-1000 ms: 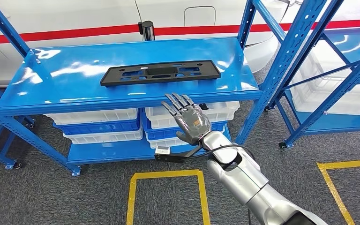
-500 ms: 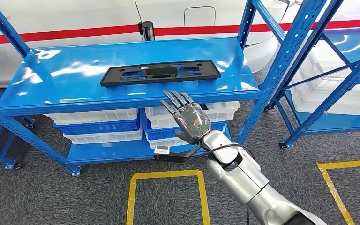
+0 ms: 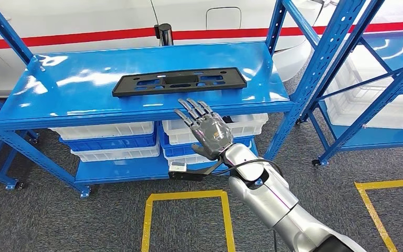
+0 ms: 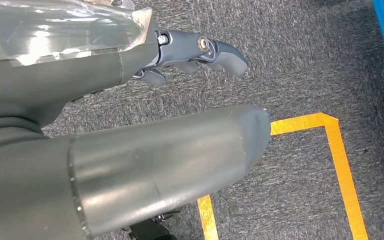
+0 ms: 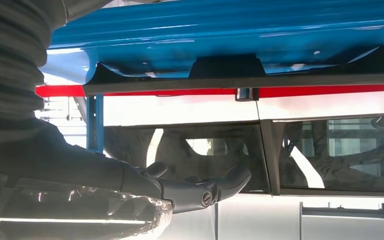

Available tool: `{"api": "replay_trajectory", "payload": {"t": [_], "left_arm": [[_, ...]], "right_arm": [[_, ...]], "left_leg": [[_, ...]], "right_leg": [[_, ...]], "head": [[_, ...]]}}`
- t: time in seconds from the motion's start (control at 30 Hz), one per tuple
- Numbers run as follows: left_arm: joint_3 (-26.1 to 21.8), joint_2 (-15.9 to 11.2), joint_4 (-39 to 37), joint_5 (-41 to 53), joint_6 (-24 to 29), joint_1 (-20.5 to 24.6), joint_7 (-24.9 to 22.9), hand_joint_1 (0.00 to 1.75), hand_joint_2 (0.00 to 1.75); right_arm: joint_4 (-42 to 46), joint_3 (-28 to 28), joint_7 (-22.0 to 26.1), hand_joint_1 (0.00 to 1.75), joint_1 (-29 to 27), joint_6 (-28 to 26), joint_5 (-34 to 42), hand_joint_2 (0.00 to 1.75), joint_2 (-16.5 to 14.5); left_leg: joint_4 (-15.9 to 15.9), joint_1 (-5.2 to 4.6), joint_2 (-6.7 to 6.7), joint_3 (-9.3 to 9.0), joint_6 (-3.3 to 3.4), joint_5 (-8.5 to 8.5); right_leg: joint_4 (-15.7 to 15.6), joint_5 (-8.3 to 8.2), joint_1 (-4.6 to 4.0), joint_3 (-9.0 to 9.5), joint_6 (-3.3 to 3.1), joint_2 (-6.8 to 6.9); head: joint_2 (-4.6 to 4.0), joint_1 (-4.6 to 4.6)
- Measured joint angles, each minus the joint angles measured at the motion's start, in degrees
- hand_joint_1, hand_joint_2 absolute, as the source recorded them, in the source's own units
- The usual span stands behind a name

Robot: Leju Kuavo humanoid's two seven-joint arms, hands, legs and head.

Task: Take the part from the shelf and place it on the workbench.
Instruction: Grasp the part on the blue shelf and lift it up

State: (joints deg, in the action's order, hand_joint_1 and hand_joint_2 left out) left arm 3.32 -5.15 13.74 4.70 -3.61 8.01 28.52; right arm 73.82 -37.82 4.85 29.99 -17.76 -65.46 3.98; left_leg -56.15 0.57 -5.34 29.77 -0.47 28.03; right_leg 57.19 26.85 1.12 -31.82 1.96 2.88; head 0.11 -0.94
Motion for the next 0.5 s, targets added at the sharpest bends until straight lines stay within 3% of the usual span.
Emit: {"api": "replay_trajectory", "payload": {"t": [0.5], "left_arm": [[-1.54,1.09,0.01,-1.02,-0.35,-0.03,0.31,0.0,0.0]], "right_arm": [[-0.01,-0.88,0.07,0.0,0.61,0.4,0.5,1.75,-0.08]], "left_leg": [[0.0,0.0,0.01,0.01,0.0,0.0]], "right_leg": [[0.0,0.0,0.0,0.01,0.0,0.0]], "head": [[0.0,-0.01]]}}
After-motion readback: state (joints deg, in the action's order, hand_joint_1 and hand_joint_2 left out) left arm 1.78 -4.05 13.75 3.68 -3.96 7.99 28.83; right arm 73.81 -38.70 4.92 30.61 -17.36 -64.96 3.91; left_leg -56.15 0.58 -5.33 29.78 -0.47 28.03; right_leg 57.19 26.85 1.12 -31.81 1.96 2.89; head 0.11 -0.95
